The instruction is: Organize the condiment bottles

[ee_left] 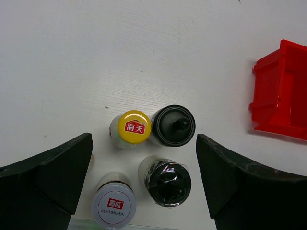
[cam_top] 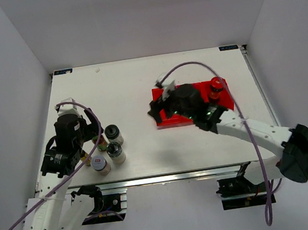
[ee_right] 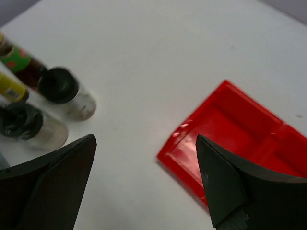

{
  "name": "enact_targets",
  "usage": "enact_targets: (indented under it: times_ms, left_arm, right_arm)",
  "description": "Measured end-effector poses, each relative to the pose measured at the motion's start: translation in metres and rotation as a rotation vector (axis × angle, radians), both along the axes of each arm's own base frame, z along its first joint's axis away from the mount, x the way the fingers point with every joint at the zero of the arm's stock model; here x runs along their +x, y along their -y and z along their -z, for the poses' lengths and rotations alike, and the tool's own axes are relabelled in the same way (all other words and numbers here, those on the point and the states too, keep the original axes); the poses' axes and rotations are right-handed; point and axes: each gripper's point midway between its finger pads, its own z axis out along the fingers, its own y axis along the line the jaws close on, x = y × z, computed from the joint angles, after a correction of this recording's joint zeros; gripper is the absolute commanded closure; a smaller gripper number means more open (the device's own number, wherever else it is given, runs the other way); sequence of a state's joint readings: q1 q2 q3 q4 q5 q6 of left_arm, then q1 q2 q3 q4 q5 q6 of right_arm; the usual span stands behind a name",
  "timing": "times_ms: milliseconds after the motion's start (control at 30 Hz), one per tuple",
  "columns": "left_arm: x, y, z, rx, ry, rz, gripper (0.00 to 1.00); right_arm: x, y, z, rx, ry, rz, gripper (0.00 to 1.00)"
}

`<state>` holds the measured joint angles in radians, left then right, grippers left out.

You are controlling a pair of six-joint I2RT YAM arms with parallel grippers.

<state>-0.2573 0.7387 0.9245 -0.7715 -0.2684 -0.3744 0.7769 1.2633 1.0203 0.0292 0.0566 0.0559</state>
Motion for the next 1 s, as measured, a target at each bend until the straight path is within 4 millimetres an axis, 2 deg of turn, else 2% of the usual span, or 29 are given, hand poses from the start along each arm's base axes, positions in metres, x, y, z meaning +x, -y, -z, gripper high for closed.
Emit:
enact_targets:
  times_ms: [67, 167, 233, 367, 467, 567, 700, 833, 1000]
  left_arm:
    - [-0.001, -0.002, -0.001, 0.0, 0.003, -0.01, 0.02]
    - [-0.002, -0.003, -0.001, -0.002, 0.004, -0.019, 0.02]
    - [-0.002, -0.004, -0.002, -0.001, 0.008, -0.024, 0.02]
    - [-0.003, -0.005, -0.003, -0.003, 0.013, -0.029, 0.02]
    - [-0.003, -0.005, -0.002, -0.002, 0.011, -0.032, 0.02]
    - [-0.003, -0.006, -0.002, -0.001, 0.011, -0.036, 0.02]
    - [-0.003, -0.007, -0.003, 0.001, 0.012, -0.043, 0.02]
    - [-0.002, -0.008, -0.001, 0.006, 0.008, -0.049, 0.02]
    - [-0.001, -0.008, 0.002, 0.012, -0.006, -0.052, 0.02]
  right_arm:
    - [-0.028, -0.04, 0.024, -0.046, -0.035, -0.118, 0.11]
    - [-0.071, -0.088, 0.066, -0.119, -0.09, -0.268, 0.11]
    - [-0.095, -0.111, 0.09, -0.148, -0.121, -0.349, 0.11]
    - [-0.125, -0.145, 0.125, -0.169, -0.136, -0.445, 0.11]
    - [-0.135, -0.166, 0.143, -0.185, -0.115, -0.454, 0.11]
    - [-0.136, -0.187, 0.154, -0.172, -0.099, -0.434, 0.11]
    - [-0.127, -0.198, 0.166, -0.148, -0.099, -0.378, 0.11]
    - [-0.123, -0.21, 0.17, -0.101, -0.107, -0.373, 0.11]
    - [-0.129, -0.223, 0.166, -0.037, -0.112, -0.406, 0.11]
